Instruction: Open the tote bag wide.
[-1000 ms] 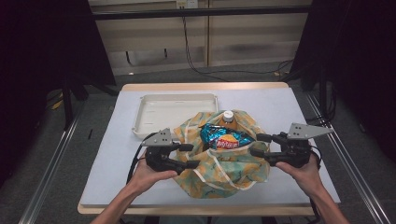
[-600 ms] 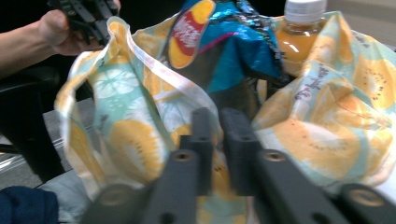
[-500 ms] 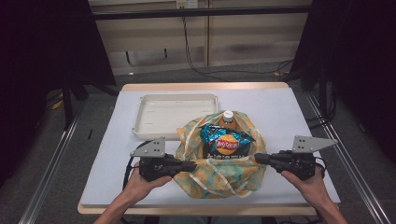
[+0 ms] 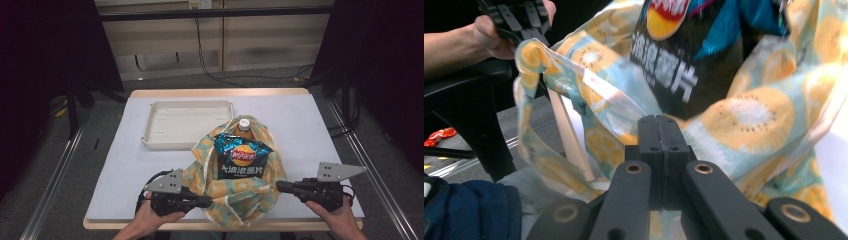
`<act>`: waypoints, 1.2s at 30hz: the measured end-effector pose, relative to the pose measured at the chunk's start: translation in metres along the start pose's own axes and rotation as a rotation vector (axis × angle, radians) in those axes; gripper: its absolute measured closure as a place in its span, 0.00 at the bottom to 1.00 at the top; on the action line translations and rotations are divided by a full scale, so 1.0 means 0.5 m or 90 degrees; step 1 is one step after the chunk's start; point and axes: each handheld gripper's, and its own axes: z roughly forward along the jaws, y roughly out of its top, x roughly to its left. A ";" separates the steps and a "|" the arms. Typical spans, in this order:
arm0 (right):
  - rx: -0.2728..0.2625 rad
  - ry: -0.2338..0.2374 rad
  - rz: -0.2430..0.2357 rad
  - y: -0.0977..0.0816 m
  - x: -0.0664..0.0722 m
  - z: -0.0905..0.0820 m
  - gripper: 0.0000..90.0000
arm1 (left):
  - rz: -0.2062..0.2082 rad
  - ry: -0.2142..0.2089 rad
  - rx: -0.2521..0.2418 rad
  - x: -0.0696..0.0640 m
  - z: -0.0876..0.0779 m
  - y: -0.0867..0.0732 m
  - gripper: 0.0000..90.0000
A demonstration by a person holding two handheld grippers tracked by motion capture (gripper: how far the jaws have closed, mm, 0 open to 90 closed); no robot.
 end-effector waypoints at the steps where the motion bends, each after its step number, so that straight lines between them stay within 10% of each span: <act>1: 0.004 0.000 0.002 -0.006 0.000 0.002 1.00 | 0.000 0.001 0.006 0.003 0.005 -0.005 1.00; 22: 0.141 -0.020 0.010 -0.081 -0.042 0.078 1.00 | -0.045 0.077 0.124 0.058 0.064 -0.097 1.00; 36: 0.026 -0.060 0.012 -0.048 -0.024 0.019 0.69 | -0.059 0.102 -0.003 0.055 -0.019 -0.067 0.81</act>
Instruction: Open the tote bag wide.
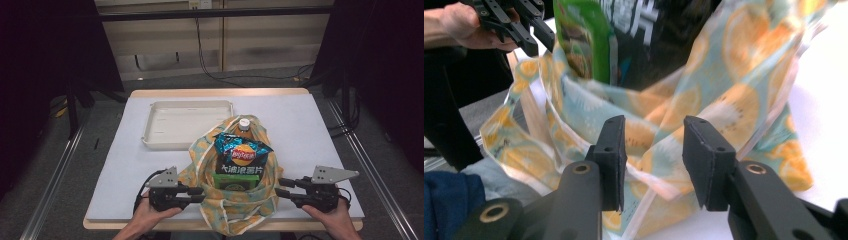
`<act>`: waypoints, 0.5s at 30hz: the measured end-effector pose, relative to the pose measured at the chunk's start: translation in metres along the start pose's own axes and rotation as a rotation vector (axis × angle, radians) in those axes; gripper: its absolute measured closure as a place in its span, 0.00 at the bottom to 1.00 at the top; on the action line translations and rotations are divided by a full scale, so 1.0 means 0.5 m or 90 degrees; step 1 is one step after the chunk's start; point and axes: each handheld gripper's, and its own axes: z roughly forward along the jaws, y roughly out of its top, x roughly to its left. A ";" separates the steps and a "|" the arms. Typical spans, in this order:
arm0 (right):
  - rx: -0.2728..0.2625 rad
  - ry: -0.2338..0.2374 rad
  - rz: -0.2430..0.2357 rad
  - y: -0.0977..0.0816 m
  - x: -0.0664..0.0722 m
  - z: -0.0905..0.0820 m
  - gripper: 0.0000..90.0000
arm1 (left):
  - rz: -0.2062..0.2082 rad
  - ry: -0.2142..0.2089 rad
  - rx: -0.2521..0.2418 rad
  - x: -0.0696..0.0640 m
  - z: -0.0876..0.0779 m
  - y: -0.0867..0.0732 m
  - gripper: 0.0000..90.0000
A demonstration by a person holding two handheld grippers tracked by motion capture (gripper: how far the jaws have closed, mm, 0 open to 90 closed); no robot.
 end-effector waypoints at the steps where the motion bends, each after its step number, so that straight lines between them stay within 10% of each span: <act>1: -0.006 -0.008 0.003 0.004 -0.001 -0.002 0.69 | -0.002 0.006 -0.007 0.002 -0.006 0.004 0.81; 8: -0.030 -0.061 0.018 0.030 -0.045 -0.003 0.79 | -0.001 0.083 -0.065 0.046 -0.015 0.059 0.80; 15: -0.050 -0.085 0.013 0.082 -0.101 0.020 0.80 | -0.015 0.093 -0.047 0.105 0.057 0.099 0.56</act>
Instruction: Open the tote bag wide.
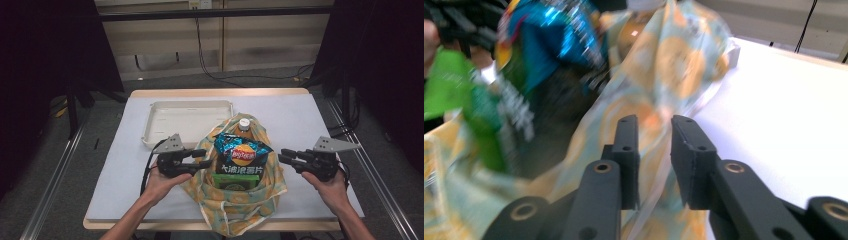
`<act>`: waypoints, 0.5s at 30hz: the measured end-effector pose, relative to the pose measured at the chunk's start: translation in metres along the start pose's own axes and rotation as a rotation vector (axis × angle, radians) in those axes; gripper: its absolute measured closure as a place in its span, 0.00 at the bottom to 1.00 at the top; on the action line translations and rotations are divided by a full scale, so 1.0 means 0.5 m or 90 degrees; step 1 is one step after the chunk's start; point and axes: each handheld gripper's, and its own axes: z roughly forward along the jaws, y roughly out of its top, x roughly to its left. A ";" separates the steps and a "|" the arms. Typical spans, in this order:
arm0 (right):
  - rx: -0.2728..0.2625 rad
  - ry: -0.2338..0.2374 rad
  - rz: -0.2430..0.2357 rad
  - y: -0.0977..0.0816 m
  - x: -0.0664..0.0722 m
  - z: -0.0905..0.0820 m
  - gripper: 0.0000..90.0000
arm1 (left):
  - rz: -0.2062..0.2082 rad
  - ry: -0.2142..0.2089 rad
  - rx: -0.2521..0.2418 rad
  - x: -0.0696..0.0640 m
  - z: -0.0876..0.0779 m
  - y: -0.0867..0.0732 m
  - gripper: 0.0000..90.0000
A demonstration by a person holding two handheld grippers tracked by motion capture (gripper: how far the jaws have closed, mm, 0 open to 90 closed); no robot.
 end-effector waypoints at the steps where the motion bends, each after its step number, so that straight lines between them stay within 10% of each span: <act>1: -0.003 0.000 0.005 0.005 -0.004 0.007 0.78 | 0.000 0.002 0.007 0.003 0.012 0.002 0.51; 7: 0.009 0.005 -0.012 0.030 -0.014 0.056 0.57 | -0.002 0.003 0.046 0.019 0.044 -0.004 0.39; 15: 0.032 0.006 -0.007 0.050 -0.037 0.109 0.50 | 0.007 -0.006 0.078 0.032 0.040 -0.024 0.96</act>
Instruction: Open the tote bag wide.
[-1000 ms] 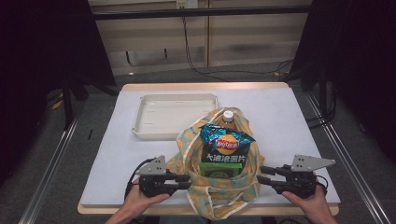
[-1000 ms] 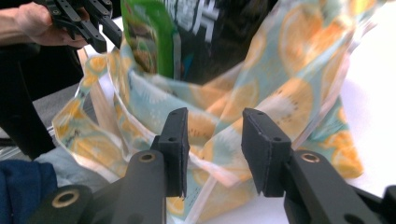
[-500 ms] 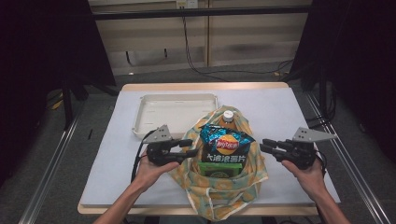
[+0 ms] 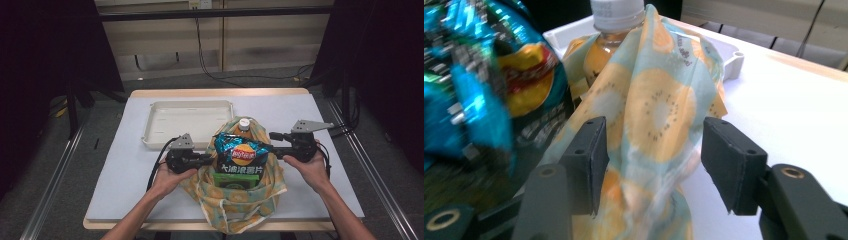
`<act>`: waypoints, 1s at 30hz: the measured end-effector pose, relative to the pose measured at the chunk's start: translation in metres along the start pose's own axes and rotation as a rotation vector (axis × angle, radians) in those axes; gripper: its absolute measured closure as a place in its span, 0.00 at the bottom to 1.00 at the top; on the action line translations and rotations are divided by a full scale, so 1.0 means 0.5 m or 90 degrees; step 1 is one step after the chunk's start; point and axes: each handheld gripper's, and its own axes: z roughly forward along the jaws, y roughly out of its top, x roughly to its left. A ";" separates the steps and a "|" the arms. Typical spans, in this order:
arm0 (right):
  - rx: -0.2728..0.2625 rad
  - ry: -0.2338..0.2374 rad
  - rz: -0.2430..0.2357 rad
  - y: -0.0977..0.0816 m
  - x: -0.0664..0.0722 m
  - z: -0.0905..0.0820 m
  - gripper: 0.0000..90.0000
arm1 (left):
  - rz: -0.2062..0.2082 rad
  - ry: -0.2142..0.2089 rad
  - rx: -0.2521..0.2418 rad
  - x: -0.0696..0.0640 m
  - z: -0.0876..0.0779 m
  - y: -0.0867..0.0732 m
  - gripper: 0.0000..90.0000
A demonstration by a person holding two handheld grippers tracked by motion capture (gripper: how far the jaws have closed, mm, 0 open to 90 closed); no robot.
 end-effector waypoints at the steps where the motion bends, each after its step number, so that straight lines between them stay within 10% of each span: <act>1: -0.001 0.002 0.000 0.000 -0.003 0.006 0.50 | -0.003 0.000 0.002 0.000 -0.004 0.000 0.98; 4: 0.001 0.010 0.010 -0.002 -0.008 0.024 0.60 | -0.010 0.022 0.004 0.004 -0.024 -0.005 1.00; 7: 0.016 0.016 0.000 -0.009 -0.008 0.036 0.98 | -0.026 0.040 0.001 0.014 -0.051 -0.021 1.00; 30: 0.058 -0.072 0.011 -0.066 -0.040 0.085 1.00 | -0.059 0.066 -0.012 0.039 -0.013 -0.040 0.98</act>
